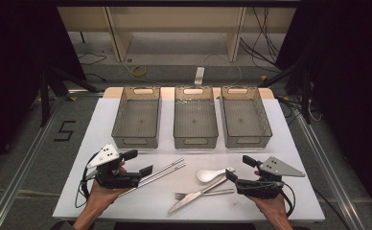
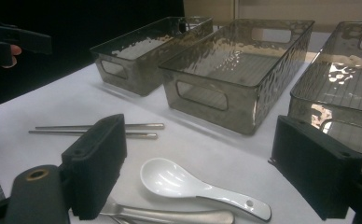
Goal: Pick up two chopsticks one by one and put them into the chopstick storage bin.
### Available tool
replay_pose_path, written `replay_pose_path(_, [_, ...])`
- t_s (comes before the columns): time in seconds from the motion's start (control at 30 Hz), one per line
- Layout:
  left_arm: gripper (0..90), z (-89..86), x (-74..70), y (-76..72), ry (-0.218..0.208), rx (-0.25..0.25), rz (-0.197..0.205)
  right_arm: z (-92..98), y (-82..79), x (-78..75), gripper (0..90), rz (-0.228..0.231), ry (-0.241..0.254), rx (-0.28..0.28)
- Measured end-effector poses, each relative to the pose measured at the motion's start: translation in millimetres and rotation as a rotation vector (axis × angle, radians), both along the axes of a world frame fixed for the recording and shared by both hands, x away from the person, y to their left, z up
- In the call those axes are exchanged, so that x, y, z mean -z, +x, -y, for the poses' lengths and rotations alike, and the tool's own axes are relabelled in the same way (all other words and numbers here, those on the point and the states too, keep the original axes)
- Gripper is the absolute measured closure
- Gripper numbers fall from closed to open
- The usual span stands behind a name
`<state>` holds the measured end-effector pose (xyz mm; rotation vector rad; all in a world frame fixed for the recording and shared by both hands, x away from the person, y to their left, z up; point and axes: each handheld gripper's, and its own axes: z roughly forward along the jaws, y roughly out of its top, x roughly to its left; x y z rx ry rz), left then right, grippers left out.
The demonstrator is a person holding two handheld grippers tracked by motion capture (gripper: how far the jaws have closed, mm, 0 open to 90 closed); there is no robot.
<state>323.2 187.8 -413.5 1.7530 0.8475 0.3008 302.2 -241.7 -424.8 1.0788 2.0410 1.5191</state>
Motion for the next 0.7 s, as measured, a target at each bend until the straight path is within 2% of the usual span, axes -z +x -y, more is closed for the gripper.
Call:
replay_pose_path(0.1, [15.9, 0.5, -0.1, 1.5, 0.011, 0.005, -0.012, 0.1, 0.2, 0.1, 18.8, -0.003, -0.004, -0.002])
replay_pose_path(0.3, [16.1, 1.5, -2.5, 3.7, 0.079, -0.006, -0.015, 0.4, 0.1, -0.4, 19.1, -0.010, -0.001, -0.002])
replay_pose_path(0.37, [16.1, 1.7, -3.4, 5.4, 0.089, -0.001, -0.032, 0.4, 0.2, -0.4, 19.1, -0.011, -0.001, -0.002])
replay_pose_path(0.43, [17.0, 2.6, -5.1, 7.3, 0.122, -0.010, -0.035, 0.5, 0.3, -0.4, 19.5, -0.011, -0.001, -0.003])
replay_pose_path(0.53, [18.7, 5.1, -7.6, 11.7, 0.154, 0.002, -0.067, 0.0, 0.4, -0.3, 19.6, -0.014, -0.004, -0.006])
replay_pose_path(0.63, [20.1, 10.3, -10.1, 16.4, 0.237, 0.012, -0.093, -0.3, 0.9, -0.1, 19.6, -0.022, -0.010, -0.010])
replay_pose_path(0.7, [20.7, 11.7, -13.2, 22.0, 0.268, 0.019, -0.124, -0.4, 1.2, 0.1, 19.6, -0.024, -0.008, -0.012])
